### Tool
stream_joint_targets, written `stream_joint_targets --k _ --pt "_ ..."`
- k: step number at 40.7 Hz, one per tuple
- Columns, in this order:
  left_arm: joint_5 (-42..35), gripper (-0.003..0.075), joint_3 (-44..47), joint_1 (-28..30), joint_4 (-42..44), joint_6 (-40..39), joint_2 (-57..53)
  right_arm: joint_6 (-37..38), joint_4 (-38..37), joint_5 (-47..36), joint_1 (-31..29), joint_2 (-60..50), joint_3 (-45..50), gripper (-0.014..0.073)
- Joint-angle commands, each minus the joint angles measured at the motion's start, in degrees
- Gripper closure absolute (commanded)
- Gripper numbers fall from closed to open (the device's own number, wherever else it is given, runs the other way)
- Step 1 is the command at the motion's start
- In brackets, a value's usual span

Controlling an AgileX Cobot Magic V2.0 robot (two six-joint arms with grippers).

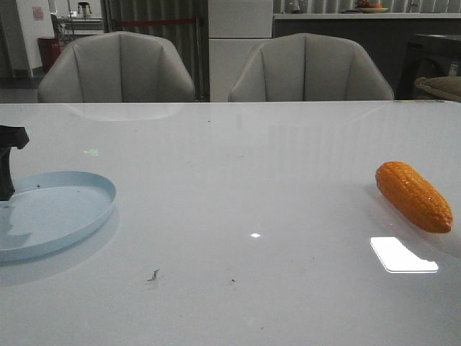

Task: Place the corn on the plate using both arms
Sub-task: 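Lower the left gripper to the rim of the pale blue plate, then push the plate with the left gripper toward the table center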

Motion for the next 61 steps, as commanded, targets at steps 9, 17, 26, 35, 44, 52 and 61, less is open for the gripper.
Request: stream_joint_targets --k 9,17,26,35,44,52,61 --pt "1.8 0.0316 -1.7 0.1 -0.5 -0.4 -0.6 -0.6 -0.4 -3.9 -0.3 -0.2 -1.9 0.0102" --pt "3.4 0.0512 -1.7 0.1 -0.5 -0.4 0.2 -0.6 -0.4 -3.9 -0.3 -0.2 -1.9 0.0102" --pt "3.7 0.0624 -3.5 0.1 -1.0 -0.4 0.2 -0.6 -0.4 -3.9 -0.3 -0.2 -1.9 0.0102" --pt "7.9 0.0623 -10.2 -0.2 -7.7 0.1 -0.7 -0.6 -0.4 -3.8 -0.3 -0.2 -1.9 0.0102" --pt "13.0 0.0623 -17.6 -2.6 -18.0 0.7 -0.8 -0.6 -0.4 -3.8 -0.3 -0.2 -1.9 0.0102" --pt "13.6 0.0623 -18.7 -7.2 -21.5 0.7 -0.5 -0.6 -0.4 -3.8 -0.3 -0.2 -1.9 0.0102" --pt "12.3 0.0623 -18.7 -13.7 -21.5 0.7 1.1 -0.6 -0.4 -3.8 -0.3 -0.2 -1.9 0.0102"
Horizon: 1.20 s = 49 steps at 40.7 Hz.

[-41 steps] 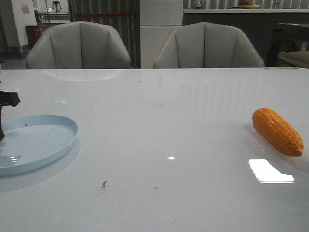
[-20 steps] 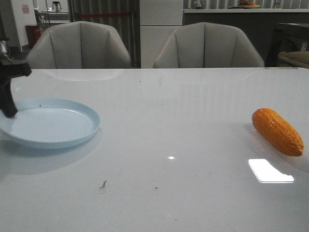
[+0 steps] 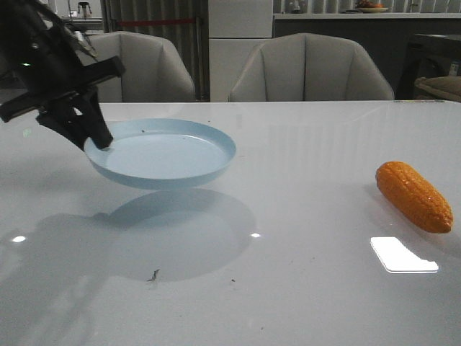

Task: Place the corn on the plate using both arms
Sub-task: 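Push the plate with the left gripper toward the table center, then lift the left gripper away from the plate and withdraw it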

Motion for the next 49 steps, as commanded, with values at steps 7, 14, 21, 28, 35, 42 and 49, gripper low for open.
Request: stream_joint_targets --k 7,14,21,28,35,42,49 --pt "-5.0 0.0623 -2.0 -6.0 -2.7 0.1 -2.3 -0.6 -0.3 -3.9 -0.3 -0.2 -1.9 0.0102" --pt "-6.1 0.0621 -2.0 -8.2 -2.5 0.1 -0.9 -0.6 -0.3 -3.9 -0.3 -0.2 -1.9 0.0102" --pt "-5.4 0.0619 -2.0 -8.8 -2.6 0.0 2.0 -0.6 -0.3 -3.9 -0.3 -0.2 -1.9 0.0102" --pt "-4.9 0.0618 -2.0 -8.8 -2.4 -0.6 3.5 -0.6 -0.3 -3.9 -0.3 -0.2 -1.9 0.0102" --pt "-5.5 0.0613 -2.5 -8.8 -2.1 -0.6 3.5 -0.6 -0.3 -3.9 -0.3 -0.2 -1.9 0.0102" --pt "-5.5 0.0472 -4.2 -8.8 0.4 -0.6 3.5 -0.6 -0.3 -3.9 -0.3 -0.2 -1.9 0.0102" --pt "-3.9 0.0273 -8.0 -8.8 1.1 -0.6 3.5 -0.6 -0.3 -3.9 -0.3 -0.2 -1.9 0.0102"
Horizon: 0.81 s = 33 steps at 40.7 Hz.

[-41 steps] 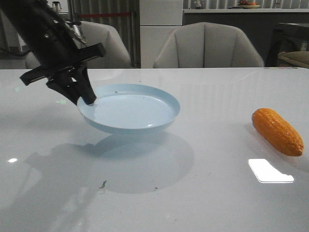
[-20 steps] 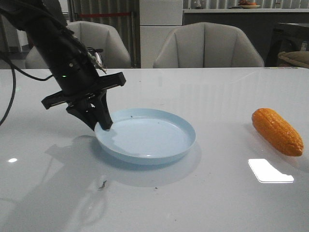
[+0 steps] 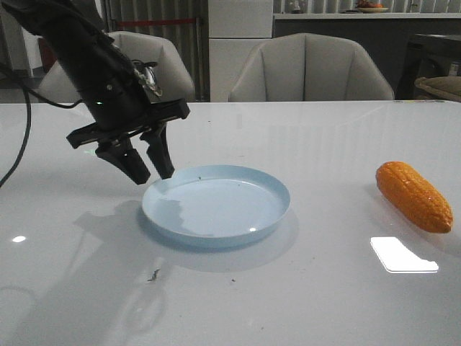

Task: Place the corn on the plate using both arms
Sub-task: 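Lift the left gripper away from the plate and withdraw it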

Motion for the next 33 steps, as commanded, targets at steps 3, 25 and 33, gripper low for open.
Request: stream_joint_targets --k 3,25,33 --pt "3.1 0.0253 -5.9 -0.2 0.4 -0.6 -3.6 -0.6 -0.3 -3.9 -0.3 -0.2 -1.9 0.0102" --pt "17.1 0.0334 -26.2 3.7 6.6 0.8 -10.0 -0.6 0.1 -4.0 -0.3 -0.2 -1.9 0.0102" --pt "16.9 0.0391 -26.4 3.7 17.3 0.8 -22.8 -0.6 0.8 -4.0 -0.3 -0.2 -1.9 0.0102"
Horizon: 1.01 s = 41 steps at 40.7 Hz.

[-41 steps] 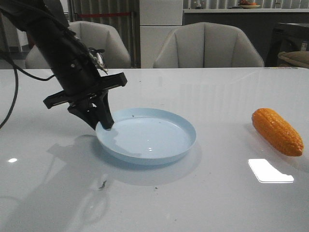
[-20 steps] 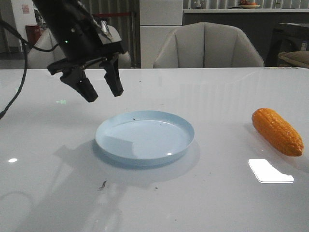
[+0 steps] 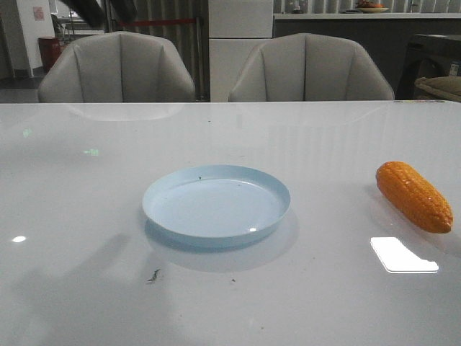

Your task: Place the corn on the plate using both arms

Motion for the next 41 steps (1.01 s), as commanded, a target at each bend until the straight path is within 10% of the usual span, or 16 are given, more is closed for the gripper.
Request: stream_joint_targets --k 1,8,26,41 --pt "0.4 0.0398 -2.2 0.0 4.6 0.0 -11.6 -0.6 0.4 -4.0 -0.3 -0.2 -1.9 0.0102" --pt "-2.7 0.0433 4.4 0.0 13.2 -0.5 -23.4 -0.6 1.0 -3.8 -0.3 -0.2 -1.9 0.0102" --pt "-23.8 0.0434 54.4 0.1 18.6 -8.1 -48.3 -0.6 4.1 -4.5 -0.2 -0.1 -2.0 0.0102" --pt "-29.8 0.0434 64.5 0.1 33.0 -21.9 -53.9 -1.1 3.8 -7.3 -0.2 10.5 -8.3 0.0102"
